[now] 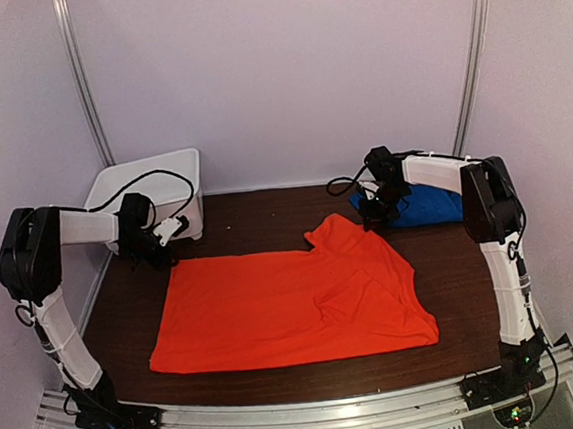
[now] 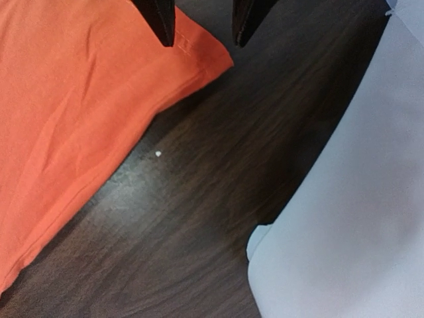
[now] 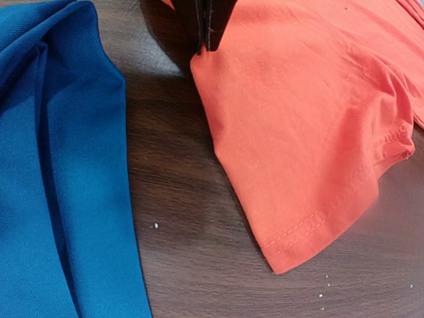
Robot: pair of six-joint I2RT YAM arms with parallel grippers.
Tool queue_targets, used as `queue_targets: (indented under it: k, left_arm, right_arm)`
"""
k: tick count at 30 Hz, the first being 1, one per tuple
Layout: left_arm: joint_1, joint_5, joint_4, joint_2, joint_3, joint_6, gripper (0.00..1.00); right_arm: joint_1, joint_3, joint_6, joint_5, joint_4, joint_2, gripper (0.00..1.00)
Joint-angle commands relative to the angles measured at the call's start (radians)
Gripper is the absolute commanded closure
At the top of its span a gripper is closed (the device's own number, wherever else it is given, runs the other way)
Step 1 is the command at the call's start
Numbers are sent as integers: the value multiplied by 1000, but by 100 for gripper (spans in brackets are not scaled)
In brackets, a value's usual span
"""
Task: Fold and stack the mixed laundry pile
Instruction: Pick up the 1/3-folded T-shirt from the center of the board.
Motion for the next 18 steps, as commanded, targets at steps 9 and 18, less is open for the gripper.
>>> queue_targets:
  k: [9,18]
  left_arm:
    - [3,2,-54,146,135,116,70]
    - [-4,-24,-98,203,162,140,79]
  right_arm:
    - [-17,-22,-2,-18,5,-43,100]
    - [-22,-24,-2,-16,3,-40,100]
